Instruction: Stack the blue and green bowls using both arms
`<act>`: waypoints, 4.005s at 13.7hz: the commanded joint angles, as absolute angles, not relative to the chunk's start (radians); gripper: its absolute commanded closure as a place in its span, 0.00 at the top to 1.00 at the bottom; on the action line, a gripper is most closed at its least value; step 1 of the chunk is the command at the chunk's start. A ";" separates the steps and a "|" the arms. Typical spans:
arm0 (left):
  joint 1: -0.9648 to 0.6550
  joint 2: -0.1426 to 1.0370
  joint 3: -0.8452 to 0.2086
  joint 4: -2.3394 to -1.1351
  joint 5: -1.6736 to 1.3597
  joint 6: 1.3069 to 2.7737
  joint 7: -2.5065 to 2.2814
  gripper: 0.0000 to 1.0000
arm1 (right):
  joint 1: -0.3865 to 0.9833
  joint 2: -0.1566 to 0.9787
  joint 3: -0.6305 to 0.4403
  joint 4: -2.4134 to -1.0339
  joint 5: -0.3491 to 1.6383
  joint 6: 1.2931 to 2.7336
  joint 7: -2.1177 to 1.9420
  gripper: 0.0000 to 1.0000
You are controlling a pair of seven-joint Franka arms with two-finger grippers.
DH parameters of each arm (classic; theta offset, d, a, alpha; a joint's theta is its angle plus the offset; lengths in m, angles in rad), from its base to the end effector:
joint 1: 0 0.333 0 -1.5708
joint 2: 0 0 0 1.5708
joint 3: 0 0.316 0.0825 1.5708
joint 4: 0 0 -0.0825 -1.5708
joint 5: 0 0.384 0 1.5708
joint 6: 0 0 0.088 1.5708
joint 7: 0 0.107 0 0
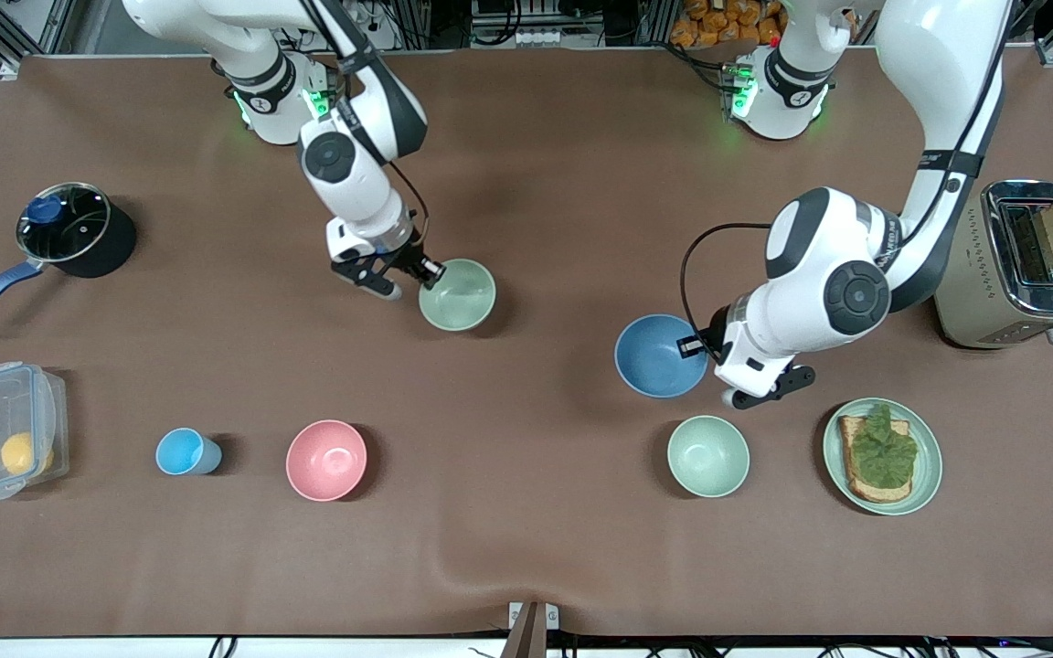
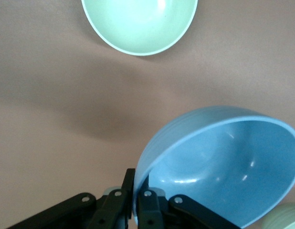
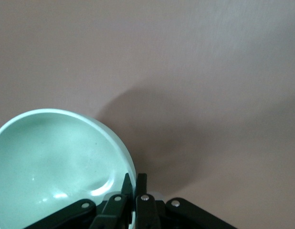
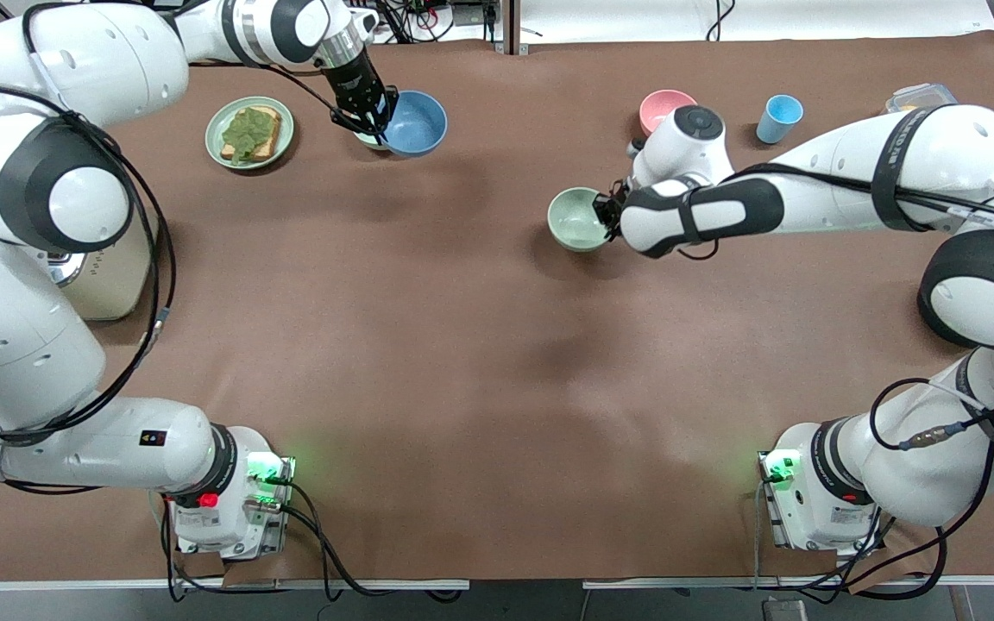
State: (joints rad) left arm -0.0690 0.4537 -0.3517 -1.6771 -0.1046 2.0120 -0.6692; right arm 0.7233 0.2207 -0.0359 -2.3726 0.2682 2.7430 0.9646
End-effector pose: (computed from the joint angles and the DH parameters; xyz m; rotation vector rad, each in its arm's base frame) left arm 0.6063 -0.2519 0.3472 2.9259 0.4778 -0.3094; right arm 0.4103 0.3230 0.2453 -2.8565 0.7528 -0.0255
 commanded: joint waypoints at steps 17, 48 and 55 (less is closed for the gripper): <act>-0.101 0.463 -0.359 -1.695 -0.130 2.017 -0.761 0.00 | 0.753 0.181 -0.055 -2.451 0.288 2.789 1.069 1.00; -0.514 0.750 -0.463 -1.614 -0.172 2.336 -1.163 0.00 | 0.509 0.472 -0.051 -2.143 0.900 2.471 0.877 1.00; -0.543 0.773 -0.430 -1.557 -0.163 2.335 -1.167 1.00 | 0.509 0.472 -0.051 -2.143 0.900 2.470 0.873 1.00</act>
